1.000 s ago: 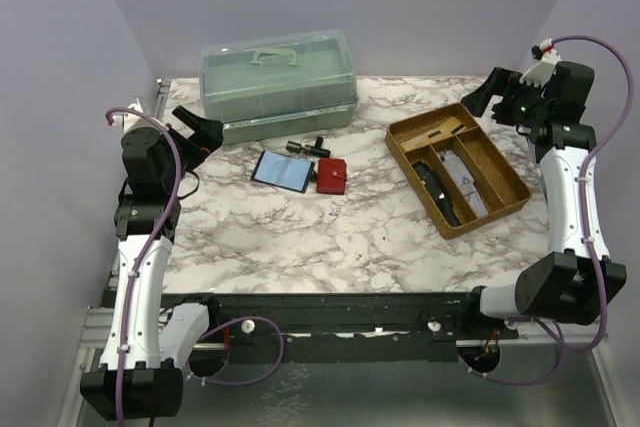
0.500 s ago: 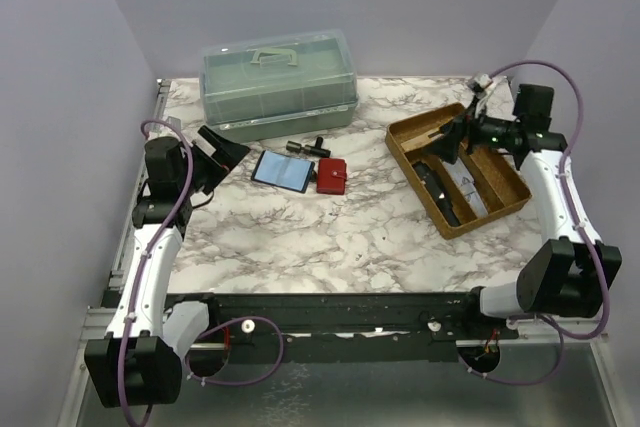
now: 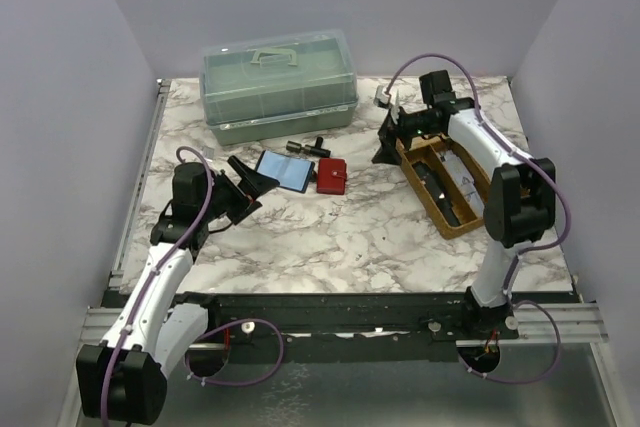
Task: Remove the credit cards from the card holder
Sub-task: Open the card holder at the center of the board.
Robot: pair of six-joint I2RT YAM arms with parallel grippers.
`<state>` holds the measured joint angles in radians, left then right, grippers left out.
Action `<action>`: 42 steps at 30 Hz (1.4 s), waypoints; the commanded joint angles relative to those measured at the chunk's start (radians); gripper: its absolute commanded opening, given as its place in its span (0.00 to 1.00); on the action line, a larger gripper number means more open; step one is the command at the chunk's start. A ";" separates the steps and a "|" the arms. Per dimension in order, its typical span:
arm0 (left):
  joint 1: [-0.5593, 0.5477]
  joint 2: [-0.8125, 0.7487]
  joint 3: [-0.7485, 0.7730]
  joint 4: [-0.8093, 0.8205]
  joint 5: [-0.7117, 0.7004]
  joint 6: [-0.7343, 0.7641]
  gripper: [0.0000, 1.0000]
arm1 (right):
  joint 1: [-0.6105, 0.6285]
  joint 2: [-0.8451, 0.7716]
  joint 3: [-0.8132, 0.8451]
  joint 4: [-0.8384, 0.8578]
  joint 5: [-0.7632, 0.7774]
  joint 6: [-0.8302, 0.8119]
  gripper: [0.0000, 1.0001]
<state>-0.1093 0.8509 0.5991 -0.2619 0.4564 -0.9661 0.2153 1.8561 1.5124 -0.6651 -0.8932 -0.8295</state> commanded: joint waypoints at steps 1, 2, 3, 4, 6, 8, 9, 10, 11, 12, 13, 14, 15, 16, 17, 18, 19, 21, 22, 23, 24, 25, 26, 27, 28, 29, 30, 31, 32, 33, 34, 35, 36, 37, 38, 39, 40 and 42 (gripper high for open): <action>-0.048 0.018 -0.030 0.054 -0.057 -0.035 0.99 | 0.098 0.073 0.091 -0.045 0.187 -0.004 0.98; -0.055 0.032 -0.037 0.070 -0.058 -0.038 0.99 | 0.129 0.072 0.065 -0.014 0.198 -0.011 0.98; -0.059 0.046 -0.042 0.083 -0.058 -0.038 0.99 | 0.160 0.069 0.035 0.029 0.209 -0.012 0.97; -0.062 0.061 -0.046 0.099 -0.056 -0.039 0.99 | 0.185 0.073 0.015 0.065 0.211 -0.015 0.96; -0.065 0.089 -0.052 0.132 -0.047 -0.036 0.99 | 0.216 0.097 0.008 0.104 0.200 -0.023 0.92; -0.066 0.121 -0.054 0.170 -0.035 -0.032 0.99 | 0.239 0.135 0.027 0.125 0.199 -0.032 0.84; -0.066 0.138 -0.055 0.189 -0.030 -0.030 0.99 | 0.248 0.154 0.037 0.135 0.205 -0.032 0.82; -0.067 0.156 -0.054 0.204 -0.024 -0.026 0.99 | 0.256 0.170 0.046 0.148 0.215 -0.033 0.80; -0.067 0.173 -0.051 0.213 -0.021 -0.024 0.99 | 0.265 0.187 0.051 0.171 0.234 -0.031 0.79; -0.067 0.187 -0.048 0.221 -0.019 -0.023 0.98 | 0.273 0.200 0.055 0.194 0.259 -0.027 0.78; -0.068 0.200 -0.048 0.231 -0.017 -0.025 0.98 | 0.279 0.217 0.061 0.212 0.282 -0.021 0.77; -0.069 0.208 -0.052 0.243 -0.016 -0.028 0.98 | 0.285 0.244 0.075 0.217 0.304 -0.016 0.76; -0.070 0.214 -0.056 0.254 -0.016 -0.032 0.98 | 0.288 0.263 0.092 0.214 0.323 -0.010 0.74; -0.070 0.217 -0.061 0.257 -0.016 -0.035 0.98 | 0.291 0.279 0.104 0.213 0.340 -0.001 0.72; -0.071 0.220 -0.065 0.257 -0.016 -0.037 0.98 | 0.291 0.291 0.111 0.217 0.355 0.006 0.71; -0.070 0.222 -0.068 0.280 -0.016 -0.038 0.98 | 0.293 0.299 0.112 0.225 0.367 0.007 0.70; -0.070 0.224 -0.070 0.283 -0.014 -0.038 0.98 | 0.295 0.305 0.109 0.234 0.374 0.009 0.69; -0.070 0.226 -0.076 0.285 -0.007 -0.041 0.98 | 0.298 0.315 0.107 0.239 0.367 0.010 0.68; -0.072 0.225 -0.081 0.288 -0.005 -0.044 0.98 | 0.299 0.322 0.109 0.237 0.362 0.014 0.65; -0.072 0.224 -0.085 0.290 -0.003 -0.048 0.98 | 0.300 0.330 0.115 0.229 0.359 0.015 0.62; -0.073 0.224 -0.091 0.294 -0.001 -0.049 0.98 | 0.302 0.338 0.122 0.217 0.356 0.015 0.59; -0.073 0.226 -0.097 0.299 0.000 -0.050 0.98 | 0.304 0.344 0.127 0.205 0.353 0.014 0.54; -0.075 0.229 -0.103 0.307 0.002 -0.052 0.98 | 0.305 0.348 0.127 0.197 0.348 0.013 0.48; -0.075 0.238 -0.110 0.320 0.005 -0.057 0.98 | 0.305 0.349 0.123 0.190 0.344 0.010 0.43; -0.076 0.251 -0.115 0.337 0.012 -0.061 0.98 | 0.305 0.349 0.118 0.185 0.342 0.007 0.37; -0.079 0.266 -0.122 0.359 0.019 -0.069 0.98 | 0.305 0.346 0.108 0.182 0.340 0.003 0.31; -0.083 0.288 -0.125 0.382 0.026 -0.076 0.98 | 0.305 0.344 0.097 0.183 0.342 0.000 0.24; -0.089 0.310 -0.128 0.403 0.032 -0.083 0.98 | 0.305 0.340 0.084 0.190 0.342 0.000 0.19; -0.099 0.337 -0.127 0.423 0.036 -0.087 0.98 | 0.305 0.332 0.068 0.199 0.343 -0.001 0.14; -0.108 0.374 -0.122 0.440 0.039 -0.088 0.97 | 0.304 0.321 0.054 0.209 0.339 0.002 0.10; -0.117 0.399 -0.116 0.455 0.042 -0.089 0.96 | 0.304 0.306 0.037 0.221 0.322 0.010 0.06; -0.129 0.420 -0.111 0.468 0.041 -0.089 0.96 | 0.304 0.288 0.021 0.232 0.297 0.019 0.03; -0.139 0.442 -0.105 0.481 0.041 -0.089 0.96 | 0.304 0.267 0.005 0.240 0.267 0.026 0.01; -0.152 0.460 -0.098 0.491 0.037 -0.089 0.95 | 0.305 0.241 -0.016 0.255 0.235 0.039 0.00; -0.162 0.478 -0.092 0.498 0.032 -0.090 0.95 | 0.304 0.217 -0.035 0.272 0.202 0.059 0.00; -0.171 0.495 -0.088 0.503 0.026 -0.089 0.95 | 0.304 0.190 -0.053 0.286 0.165 0.075 0.00; -0.179 0.508 -0.085 0.506 0.018 -0.093 0.95 | 0.305 0.168 -0.071 0.300 0.139 0.092 0.00; -0.191 0.536 -0.085 0.522 0.007 -0.107 0.94 | 0.304 0.128 -0.096 0.328 0.101 0.134 0.00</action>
<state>-0.2752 1.3449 0.4927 0.1848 0.4656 -1.0542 0.5117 2.0762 1.4689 -0.3820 -0.6594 -0.7773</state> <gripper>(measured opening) 0.951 0.034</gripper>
